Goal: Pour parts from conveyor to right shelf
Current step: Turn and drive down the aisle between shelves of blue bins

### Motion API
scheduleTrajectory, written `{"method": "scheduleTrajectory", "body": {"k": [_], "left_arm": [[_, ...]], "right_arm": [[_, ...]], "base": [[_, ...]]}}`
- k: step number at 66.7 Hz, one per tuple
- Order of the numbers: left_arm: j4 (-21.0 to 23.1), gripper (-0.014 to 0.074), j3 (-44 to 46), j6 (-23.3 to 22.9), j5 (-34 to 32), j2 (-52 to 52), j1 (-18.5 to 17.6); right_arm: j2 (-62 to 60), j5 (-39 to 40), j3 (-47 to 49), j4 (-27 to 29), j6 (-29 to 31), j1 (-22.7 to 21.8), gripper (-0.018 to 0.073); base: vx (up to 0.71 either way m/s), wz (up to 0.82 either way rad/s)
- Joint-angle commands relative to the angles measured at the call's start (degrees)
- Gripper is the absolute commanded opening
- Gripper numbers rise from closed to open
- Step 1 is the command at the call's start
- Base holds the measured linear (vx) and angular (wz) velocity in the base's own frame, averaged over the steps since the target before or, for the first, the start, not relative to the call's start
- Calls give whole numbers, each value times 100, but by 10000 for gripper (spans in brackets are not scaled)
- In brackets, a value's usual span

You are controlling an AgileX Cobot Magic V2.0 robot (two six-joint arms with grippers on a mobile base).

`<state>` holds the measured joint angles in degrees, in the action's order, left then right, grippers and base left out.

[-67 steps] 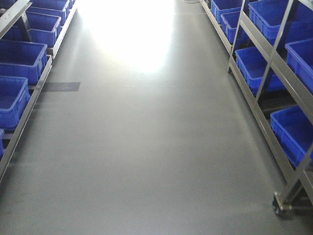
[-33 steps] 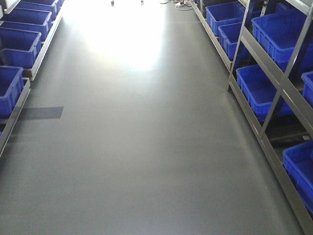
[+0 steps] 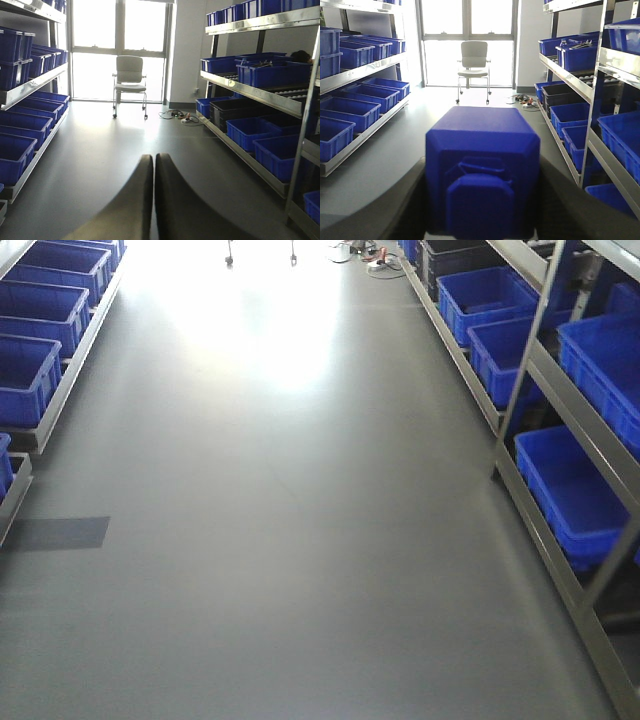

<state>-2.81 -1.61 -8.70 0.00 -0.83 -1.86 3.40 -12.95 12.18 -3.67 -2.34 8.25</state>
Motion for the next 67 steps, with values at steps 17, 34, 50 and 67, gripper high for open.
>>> {"method": "scheduleTrajectory", "body": {"k": [17,34,50,67], "left_arm": [[51,-6,-154,-39,-452,-61,-21],[51,-6,-154,-39,-452,-61,-21],[51,-6,-154,-39,-452,-61,-21],[51,-6,-154,-39,-452,-61,-21]], "right_arm": [[69,458,159,-46,45,-15,-4],[69,458,159,-46,45,-15,-4],[69,458,159,-46,45,-15,-4],[69,458,159,-46,45,-15,-4]], "base": [[61,10],[58,4],[52,8],[44,38]]}}
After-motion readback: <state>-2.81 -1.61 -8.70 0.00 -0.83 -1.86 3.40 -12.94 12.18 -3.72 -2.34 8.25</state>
